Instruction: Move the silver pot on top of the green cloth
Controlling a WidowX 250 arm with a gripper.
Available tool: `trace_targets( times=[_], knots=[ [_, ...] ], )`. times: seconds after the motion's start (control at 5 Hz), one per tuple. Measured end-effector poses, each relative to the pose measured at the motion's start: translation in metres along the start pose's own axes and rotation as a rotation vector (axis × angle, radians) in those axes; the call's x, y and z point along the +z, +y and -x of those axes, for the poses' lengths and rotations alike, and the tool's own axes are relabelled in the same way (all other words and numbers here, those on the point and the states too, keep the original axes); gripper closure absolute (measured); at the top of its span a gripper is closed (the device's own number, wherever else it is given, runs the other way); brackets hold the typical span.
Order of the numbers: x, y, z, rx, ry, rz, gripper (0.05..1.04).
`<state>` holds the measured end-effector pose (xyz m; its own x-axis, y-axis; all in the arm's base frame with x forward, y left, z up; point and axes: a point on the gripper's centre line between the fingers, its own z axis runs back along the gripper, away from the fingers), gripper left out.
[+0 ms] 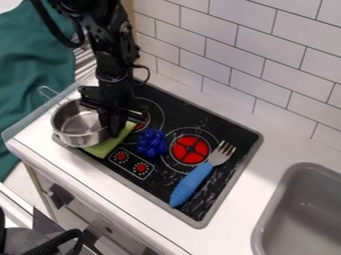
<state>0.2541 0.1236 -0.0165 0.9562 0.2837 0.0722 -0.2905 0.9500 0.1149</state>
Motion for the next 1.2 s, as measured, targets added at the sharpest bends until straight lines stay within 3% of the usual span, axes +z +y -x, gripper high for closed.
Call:
trace_targets(
  times=[0.2, 0.6, 0.8, 1.0, 1.2],
  knots=[
    [0.003, -0.004, -0.013, -0.032, -0.020, -0.022, 1.025],
    [-0.006, -0.008, -0.022, -0.052, -0.004, -0.025, 1.000],
    [-0.007, -0.009, -0.022, -0.061, 0.018, -0.017, 0.845],
    [-0.002, -0.008, -0.022, -0.056, 0.015, -0.019, 0.578],
    [0.016, -0.012, -0.023, -0.062, -0.025, -0.002, 0.258]
  ],
)
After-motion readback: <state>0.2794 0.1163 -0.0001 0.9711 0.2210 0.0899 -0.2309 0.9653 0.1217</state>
